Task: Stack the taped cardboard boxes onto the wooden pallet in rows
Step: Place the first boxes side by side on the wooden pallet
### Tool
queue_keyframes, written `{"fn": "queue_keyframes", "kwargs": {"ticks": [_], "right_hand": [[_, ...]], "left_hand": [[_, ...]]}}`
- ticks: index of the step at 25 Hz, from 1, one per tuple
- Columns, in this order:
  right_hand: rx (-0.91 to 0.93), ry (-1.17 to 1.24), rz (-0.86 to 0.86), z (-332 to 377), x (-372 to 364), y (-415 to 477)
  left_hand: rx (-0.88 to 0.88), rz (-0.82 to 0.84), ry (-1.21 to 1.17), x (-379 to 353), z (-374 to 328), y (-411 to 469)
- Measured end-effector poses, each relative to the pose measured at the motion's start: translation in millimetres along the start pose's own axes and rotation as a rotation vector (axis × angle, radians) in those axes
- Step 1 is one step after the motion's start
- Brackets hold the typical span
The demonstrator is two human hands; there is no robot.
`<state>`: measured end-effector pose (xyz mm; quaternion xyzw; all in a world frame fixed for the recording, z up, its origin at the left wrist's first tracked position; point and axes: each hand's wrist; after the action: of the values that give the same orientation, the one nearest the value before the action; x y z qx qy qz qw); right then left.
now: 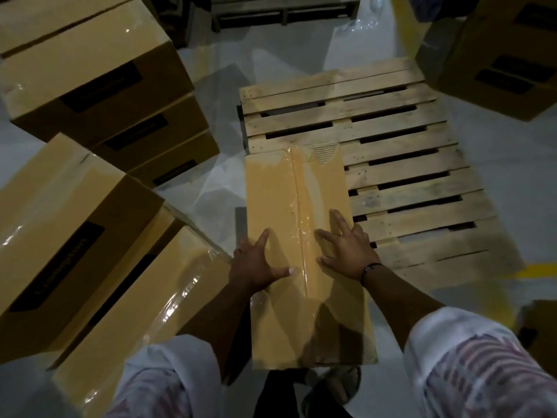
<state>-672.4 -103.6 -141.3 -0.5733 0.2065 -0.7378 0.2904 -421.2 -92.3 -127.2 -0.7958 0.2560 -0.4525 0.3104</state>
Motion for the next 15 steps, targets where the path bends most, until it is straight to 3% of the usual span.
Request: {"fn": "queue_keyframes", "kwargs": {"ticks": [5,11,15], "right_hand": [[0.000,0.038,0.097,-29.9,-17.5,103.0],[0.005,0.161,0.062,-47.1,-49.8,185.7],[-0.034,0.162,0.105,-50.0,-75.1,198.6]], "left_hand": [[0.029,-0.023,-0.067,-12.3,17.9,89.2],[0.093,0.003,-0.268,-55.0,50.3,173.1],[0.068,0.020,-0.188,-69.1,65.1,187.3]]}}
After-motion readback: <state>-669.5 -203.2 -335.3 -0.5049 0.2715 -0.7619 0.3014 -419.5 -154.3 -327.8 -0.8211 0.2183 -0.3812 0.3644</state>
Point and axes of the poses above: each hand's wrist, its own y-axis towards the middle knuckle, its own x-axis out of the back of the hand, z = x × y, and after that the axes turned 12 degrees about z, right-handed
